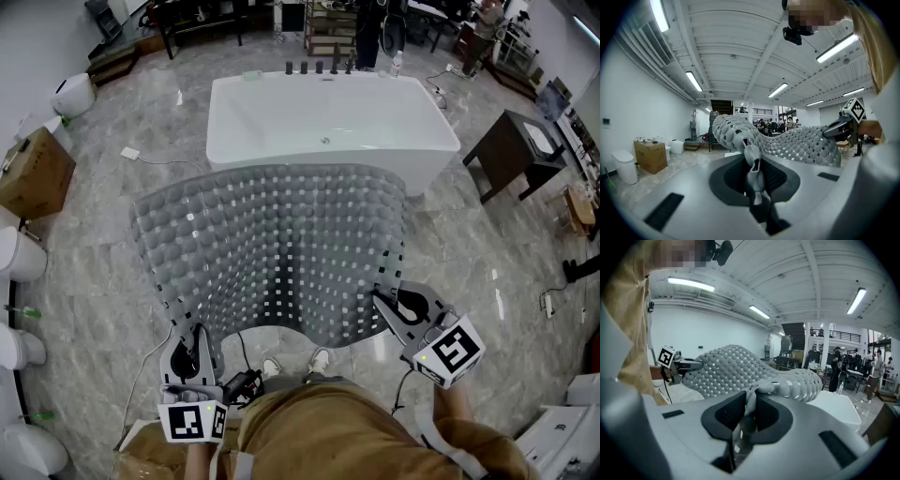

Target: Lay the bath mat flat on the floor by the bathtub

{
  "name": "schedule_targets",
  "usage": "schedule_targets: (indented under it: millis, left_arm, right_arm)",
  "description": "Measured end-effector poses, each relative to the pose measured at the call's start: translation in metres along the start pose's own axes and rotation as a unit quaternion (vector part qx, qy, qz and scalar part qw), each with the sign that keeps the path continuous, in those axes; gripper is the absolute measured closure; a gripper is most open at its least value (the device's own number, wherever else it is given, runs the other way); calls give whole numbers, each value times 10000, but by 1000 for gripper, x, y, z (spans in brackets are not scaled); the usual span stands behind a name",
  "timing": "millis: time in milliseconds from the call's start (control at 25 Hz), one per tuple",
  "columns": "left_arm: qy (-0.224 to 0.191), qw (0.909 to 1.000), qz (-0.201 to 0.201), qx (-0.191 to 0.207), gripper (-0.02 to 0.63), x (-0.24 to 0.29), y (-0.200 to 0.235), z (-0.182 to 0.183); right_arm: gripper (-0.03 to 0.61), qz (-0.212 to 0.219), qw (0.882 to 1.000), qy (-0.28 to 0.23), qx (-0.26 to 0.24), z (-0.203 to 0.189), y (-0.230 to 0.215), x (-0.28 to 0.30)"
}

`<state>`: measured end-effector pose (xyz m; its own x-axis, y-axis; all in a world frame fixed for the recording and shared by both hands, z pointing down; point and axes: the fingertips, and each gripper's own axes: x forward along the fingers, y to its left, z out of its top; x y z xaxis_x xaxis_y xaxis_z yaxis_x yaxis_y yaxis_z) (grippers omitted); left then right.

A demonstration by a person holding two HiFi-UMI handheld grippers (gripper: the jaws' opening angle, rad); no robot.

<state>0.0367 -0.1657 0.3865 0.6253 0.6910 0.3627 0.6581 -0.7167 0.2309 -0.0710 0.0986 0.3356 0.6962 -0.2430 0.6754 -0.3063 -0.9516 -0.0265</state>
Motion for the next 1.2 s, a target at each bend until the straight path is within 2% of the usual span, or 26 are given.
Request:
schedule_targets:
  millis: [440,840,1200]
  left_arm:
    - [31,9999,125,65,572,-4,-6,7]
    - [-101,9993,166,322,572,-6,-10,21]
    - [-69,9988,356,341,572,-17,-10,25]
  right_arm:
    - [531,187,9998,-4,-18,2,-5,1]
    - [531,223,9996,-170,-72,6,-1,-1]
    - [529,437,9983,-380,-112,13,1,-2]
